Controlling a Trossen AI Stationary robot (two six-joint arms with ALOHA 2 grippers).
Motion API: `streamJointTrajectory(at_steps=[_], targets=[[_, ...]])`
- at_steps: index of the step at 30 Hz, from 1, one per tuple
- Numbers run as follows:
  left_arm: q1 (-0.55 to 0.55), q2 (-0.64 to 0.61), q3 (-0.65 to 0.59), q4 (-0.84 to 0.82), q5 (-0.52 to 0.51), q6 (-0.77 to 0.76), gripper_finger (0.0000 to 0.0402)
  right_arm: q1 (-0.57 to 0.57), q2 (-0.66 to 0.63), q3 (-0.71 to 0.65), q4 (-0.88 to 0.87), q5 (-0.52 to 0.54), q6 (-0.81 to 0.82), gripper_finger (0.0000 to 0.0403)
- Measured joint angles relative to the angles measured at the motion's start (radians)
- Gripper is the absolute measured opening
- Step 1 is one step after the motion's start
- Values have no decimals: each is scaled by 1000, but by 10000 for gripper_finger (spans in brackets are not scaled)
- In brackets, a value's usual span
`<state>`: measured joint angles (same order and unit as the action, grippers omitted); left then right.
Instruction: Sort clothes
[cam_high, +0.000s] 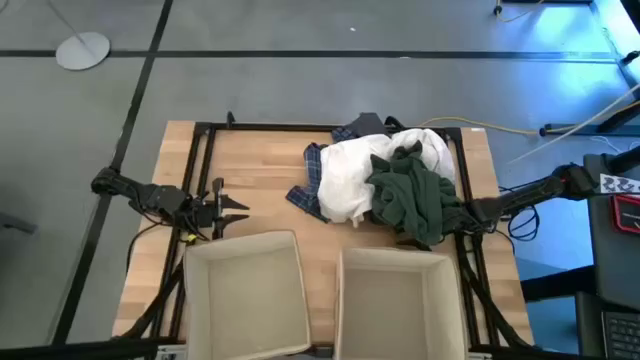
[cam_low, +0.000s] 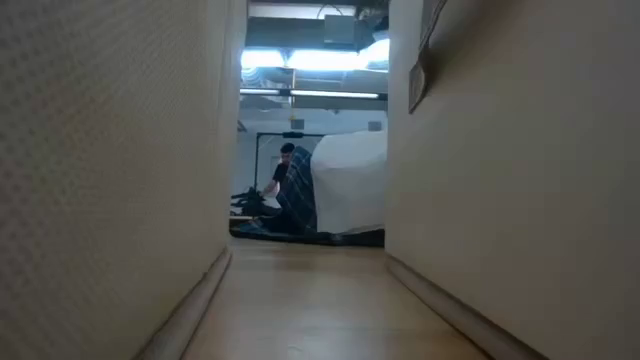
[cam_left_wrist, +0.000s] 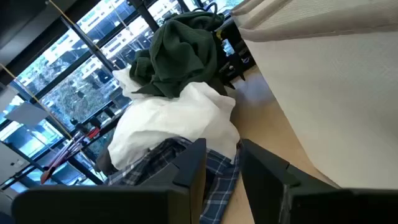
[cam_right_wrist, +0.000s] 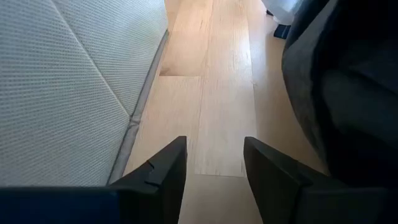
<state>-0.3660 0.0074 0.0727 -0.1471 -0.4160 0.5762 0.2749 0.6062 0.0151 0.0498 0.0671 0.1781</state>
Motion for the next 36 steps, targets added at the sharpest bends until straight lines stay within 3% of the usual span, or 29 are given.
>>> streamJointTrajectory(at_steps=[36], targets=[[0, 0, 0, 0, 0, 0, 88, 0, 0, 0, 3, 15, 0, 163]])
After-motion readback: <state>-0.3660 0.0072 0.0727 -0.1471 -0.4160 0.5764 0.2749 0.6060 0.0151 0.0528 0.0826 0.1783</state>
